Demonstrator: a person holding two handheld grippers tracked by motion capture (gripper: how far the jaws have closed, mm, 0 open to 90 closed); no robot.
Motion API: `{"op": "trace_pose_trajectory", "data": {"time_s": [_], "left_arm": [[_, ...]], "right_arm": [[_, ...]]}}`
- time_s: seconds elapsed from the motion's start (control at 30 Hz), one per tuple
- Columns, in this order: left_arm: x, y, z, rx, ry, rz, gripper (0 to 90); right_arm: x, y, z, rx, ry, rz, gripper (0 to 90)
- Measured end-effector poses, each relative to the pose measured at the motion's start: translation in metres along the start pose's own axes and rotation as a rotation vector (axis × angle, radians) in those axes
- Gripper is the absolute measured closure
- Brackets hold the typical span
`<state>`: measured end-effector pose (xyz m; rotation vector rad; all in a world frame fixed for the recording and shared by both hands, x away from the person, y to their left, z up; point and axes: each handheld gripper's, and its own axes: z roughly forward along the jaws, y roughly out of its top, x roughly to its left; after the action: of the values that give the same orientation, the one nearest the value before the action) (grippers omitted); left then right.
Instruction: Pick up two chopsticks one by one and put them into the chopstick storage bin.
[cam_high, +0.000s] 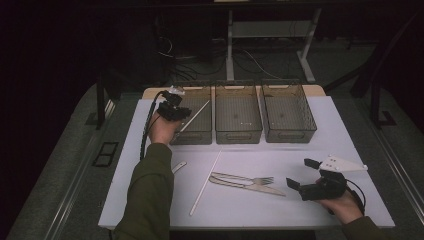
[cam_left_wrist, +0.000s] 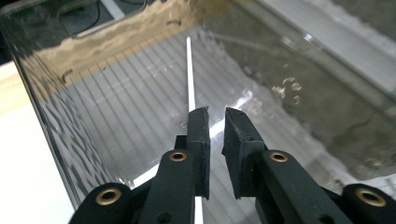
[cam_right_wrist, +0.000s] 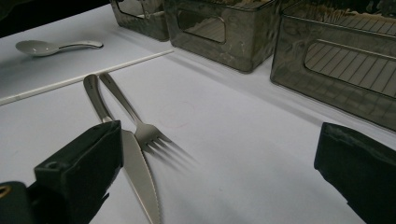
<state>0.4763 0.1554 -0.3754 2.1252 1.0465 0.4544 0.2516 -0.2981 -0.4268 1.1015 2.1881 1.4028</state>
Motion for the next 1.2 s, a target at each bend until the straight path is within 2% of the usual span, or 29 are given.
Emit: {"op": "trace_pose_trajectory", "data": {"time_s": [0.13,0.37,0.47,0.67,0.9,1.03,1.2], "left_arm": [[-0.004,0.004,-0.013,-0.038,-0.034,-0.002,71.4],[-0.013,0.007,-0.032,-0.054,-0.096,0.001,57.0],[-0.021,0.007,-0.038,-0.047,-0.108,-0.003,50.7],[-0.041,0.002,-0.049,-0.073,-0.129,0.008,43.2],[-0.066,-0.007,-0.061,-0.088,-0.143,0.057,39.1],[-0.079,-0.015,-0.068,-0.109,-0.16,0.055,38.5],[-0.094,-0.027,-0.073,-0.112,-0.168,0.065,37.4]], "right_arm": [[0.0,0.0,0.0,-0.001,-0.001,0.001,1.4],[0.0,0.0,0.0,0.003,-0.003,-0.002,1.4],[0.0,0.0,0.0,0.002,-0.005,-0.005,1.4],[0.001,0.0,0.001,0.004,-0.005,-0.006,1.4],[0.001,0.001,0.001,0.007,-0.005,-0.01,1.4],[0.001,0.001,0.0,0.006,-0.005,-0.009,1.4],[0.002,0.001,0.001,0.005,-0.004,-0.012,1.4]]}}
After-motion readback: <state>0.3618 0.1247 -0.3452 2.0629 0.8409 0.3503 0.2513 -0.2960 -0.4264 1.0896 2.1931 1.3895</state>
